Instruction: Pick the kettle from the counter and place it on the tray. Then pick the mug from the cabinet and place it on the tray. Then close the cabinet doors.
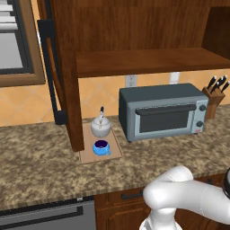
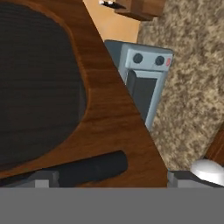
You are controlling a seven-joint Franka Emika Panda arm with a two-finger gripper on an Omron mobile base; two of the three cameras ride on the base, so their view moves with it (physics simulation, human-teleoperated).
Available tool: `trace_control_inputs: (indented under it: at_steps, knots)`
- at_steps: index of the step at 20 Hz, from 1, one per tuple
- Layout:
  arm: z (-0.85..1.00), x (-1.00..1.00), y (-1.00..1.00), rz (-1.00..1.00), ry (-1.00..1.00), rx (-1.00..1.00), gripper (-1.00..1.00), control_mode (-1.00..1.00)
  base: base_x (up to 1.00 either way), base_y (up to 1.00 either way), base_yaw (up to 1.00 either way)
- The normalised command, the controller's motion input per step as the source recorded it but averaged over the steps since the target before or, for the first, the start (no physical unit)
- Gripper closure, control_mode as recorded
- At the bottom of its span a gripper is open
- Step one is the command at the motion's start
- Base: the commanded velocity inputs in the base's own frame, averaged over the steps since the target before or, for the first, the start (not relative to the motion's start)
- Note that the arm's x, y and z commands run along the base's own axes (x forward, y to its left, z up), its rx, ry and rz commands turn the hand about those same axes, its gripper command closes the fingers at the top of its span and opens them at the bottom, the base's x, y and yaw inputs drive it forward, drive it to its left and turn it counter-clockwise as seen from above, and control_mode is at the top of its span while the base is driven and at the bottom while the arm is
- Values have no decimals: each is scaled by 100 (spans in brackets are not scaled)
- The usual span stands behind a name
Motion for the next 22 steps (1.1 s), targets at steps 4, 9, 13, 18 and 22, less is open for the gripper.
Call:
trace_control_inputs:
  at_steps: [4, 9, 13, 18, 22]
  knots:
    - [-6, 25, 60, 8, 0, 0, -100, -100, 0, 0, 0]
    - [-4, 34, 50, 7, 0, 1, -100, -100, 0, 0, 0]
    - [-14, 39, 47, 8, -4, 3, -100, -100, 0, 0, 0]
    - [-10, 56, 47, 9, -23, 7, -100, -100, 0, 0, 0]
    - [-5, 58, 51, 7, -27, 4, -100, -100, 0, 0, 0]
